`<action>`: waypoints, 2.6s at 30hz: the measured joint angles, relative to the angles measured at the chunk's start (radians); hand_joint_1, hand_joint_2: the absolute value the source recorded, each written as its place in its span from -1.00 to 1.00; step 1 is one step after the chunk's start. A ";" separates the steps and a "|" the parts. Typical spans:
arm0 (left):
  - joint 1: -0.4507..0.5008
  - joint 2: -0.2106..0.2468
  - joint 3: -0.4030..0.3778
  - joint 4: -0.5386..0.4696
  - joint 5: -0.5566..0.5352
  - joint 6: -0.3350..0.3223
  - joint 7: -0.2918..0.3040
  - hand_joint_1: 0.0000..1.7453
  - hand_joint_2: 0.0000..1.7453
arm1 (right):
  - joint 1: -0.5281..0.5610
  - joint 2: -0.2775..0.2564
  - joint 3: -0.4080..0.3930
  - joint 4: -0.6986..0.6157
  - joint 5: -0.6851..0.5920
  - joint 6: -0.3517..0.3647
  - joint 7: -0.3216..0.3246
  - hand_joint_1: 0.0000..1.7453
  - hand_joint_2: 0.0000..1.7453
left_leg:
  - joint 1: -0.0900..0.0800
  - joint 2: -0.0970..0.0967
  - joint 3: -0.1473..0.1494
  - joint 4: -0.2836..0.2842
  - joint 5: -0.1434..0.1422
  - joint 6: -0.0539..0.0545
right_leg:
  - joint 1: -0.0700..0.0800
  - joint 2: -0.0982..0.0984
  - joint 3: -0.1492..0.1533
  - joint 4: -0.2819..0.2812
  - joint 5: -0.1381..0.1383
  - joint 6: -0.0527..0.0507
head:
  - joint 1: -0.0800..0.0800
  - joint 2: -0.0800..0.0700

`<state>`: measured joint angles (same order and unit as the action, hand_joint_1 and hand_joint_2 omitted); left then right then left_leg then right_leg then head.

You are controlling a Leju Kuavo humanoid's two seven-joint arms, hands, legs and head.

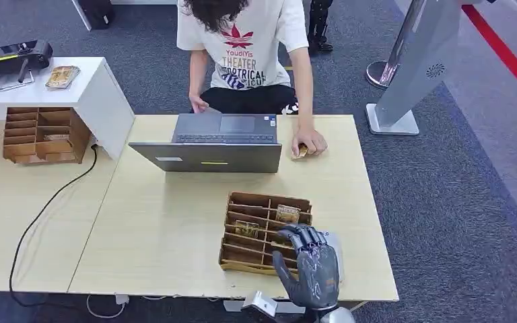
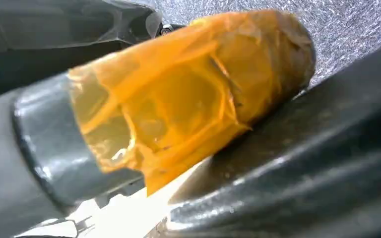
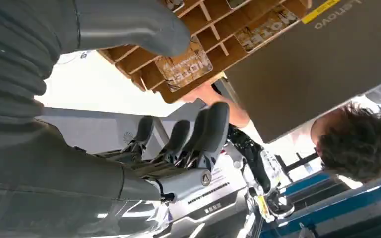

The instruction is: Pass the card to the sensor for recognition and then transmit it.

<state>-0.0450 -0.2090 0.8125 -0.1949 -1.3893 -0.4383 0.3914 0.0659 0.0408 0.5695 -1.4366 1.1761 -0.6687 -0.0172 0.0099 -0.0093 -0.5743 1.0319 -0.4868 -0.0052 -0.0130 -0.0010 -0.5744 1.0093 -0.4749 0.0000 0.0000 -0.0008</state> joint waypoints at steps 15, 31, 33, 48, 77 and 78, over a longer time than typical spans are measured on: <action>-0.003 0.000 0.000 0.000 -0.018 -0.002 0.000 -1.00 -1.00 | 0.000 0.003 -0.055 0.063 0.029 0.000 -0.017 0.06 1.00 | 0.000 0.000 0.000 0.000 0.000 0.000 | 0.000 0.000 0.000 0.000 0.000 0.000 | 0.000 0.000; -0.005 0.002 0.000 0.000 -0.032 -0.006 0.000 -1.00 -1.00 | -0.002 0.028 -0.092 0.117 0.063 0.000 -0.024 0.00 1.00 | 0.000 0.000 0.000 0.000 0.000 0.000 | 0.000 0.000 0.000 0.000 0.000 0.000 | 0.000 0.000; -0.005 0.002 0.000 0.000 -0.032 -0.006 0.000 -1.00 -1.00 | -0.002 0.031 -0.097 0.122 0.063 0.000 -0.024 0.00 1.00 | 0.000 0.000 0.000 0.000 0.000 0.000 | 0.000 0.000 0.000 0.000 0.000 0.000 | 0.000 0.000; -0.006 0.002 0.000 0.000 -0.038 -0.008 -0.002 -1.00 -1.00 | -0.016 0.040 -0.101 0.159 0.064 0.000 -0.032 -0.04 1.00 | 0.000 0.000 0.000 0.000 0.000 0.000 | 0.000 0.000 0.000 0.000 0.000 0.000 | 0.000 0.000; -0.007 0.002 0.000 0.000 -0.049 -0.011 -0.002 -1.00 -1.00 | -0.043 0.054 -0.105 0.201 0.059 0.000 -0.039 -0.24 1.00 | 0.000 0.000 0.000 0.000 0.000 0.000 | 0.000 0.000 0.000 0.000 0.000 0.000 | 0.000 0.000; -0.007 0.002 0.000 0.000 -0.050 -0.011 -0.002 -1.00 -1.00 | -0.044 0.055 -0.106 0.201 0.059 0.000 -0.040 -0.22 1.00 | 0.000 0.000 0.000 0.000 0.000 0.000 | 0.000 0.000 0.000 0.000 0.000 0.000 | 0.000 0.000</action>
<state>-0.0523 -0.2068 0.8122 -0.1949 -1.4389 -0.4498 0.3891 0.0222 0.0954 0.4639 -1.2352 1.2356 -0.6691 -0.0572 0.0099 -0.0093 -0.5746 1.0319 -0.4869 -0.0052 -0.0130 -0.0011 -0.5744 1.0093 -0.4749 0.0000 0.0004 -0.0008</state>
